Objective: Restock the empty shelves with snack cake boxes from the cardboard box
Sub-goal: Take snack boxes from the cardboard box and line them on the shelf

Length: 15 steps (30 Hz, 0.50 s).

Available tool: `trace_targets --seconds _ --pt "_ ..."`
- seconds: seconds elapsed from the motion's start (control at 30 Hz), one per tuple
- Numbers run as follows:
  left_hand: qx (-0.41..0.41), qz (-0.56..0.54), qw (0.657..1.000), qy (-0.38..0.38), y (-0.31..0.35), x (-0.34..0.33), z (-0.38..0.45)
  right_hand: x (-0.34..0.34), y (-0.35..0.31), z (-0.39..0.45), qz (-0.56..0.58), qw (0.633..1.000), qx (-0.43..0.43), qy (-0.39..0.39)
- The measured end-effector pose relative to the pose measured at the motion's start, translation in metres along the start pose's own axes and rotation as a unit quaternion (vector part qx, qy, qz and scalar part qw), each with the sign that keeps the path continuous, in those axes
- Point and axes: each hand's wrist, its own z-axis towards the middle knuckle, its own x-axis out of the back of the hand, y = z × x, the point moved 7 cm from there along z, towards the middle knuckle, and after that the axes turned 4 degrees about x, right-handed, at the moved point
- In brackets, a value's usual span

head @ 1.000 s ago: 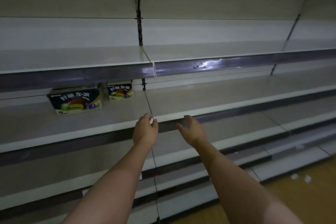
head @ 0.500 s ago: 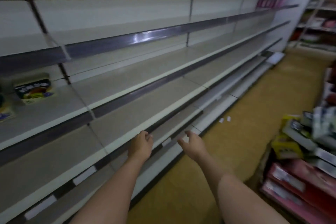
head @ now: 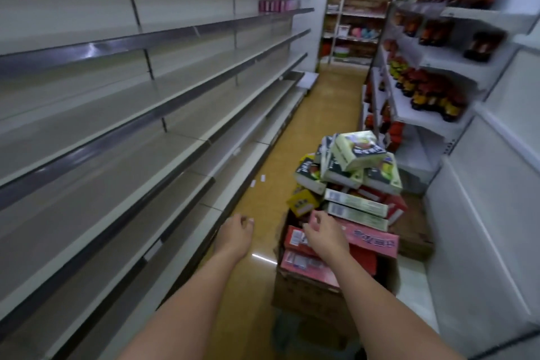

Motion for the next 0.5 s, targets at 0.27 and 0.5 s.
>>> trace_targets --seconds 0.27,0.5 --pt "-0.062 0.016 0.997 -0.046 0.097 -0.075 0.006 0.093 0.083 0.032 0.021 0.992 -0.081 0.095" --pt "-0.099 0.009 0.993 -0.066 0.159 -0.109 0.035 0.136 0.099 0.070 0.059 0.982 -0.103 0.144"
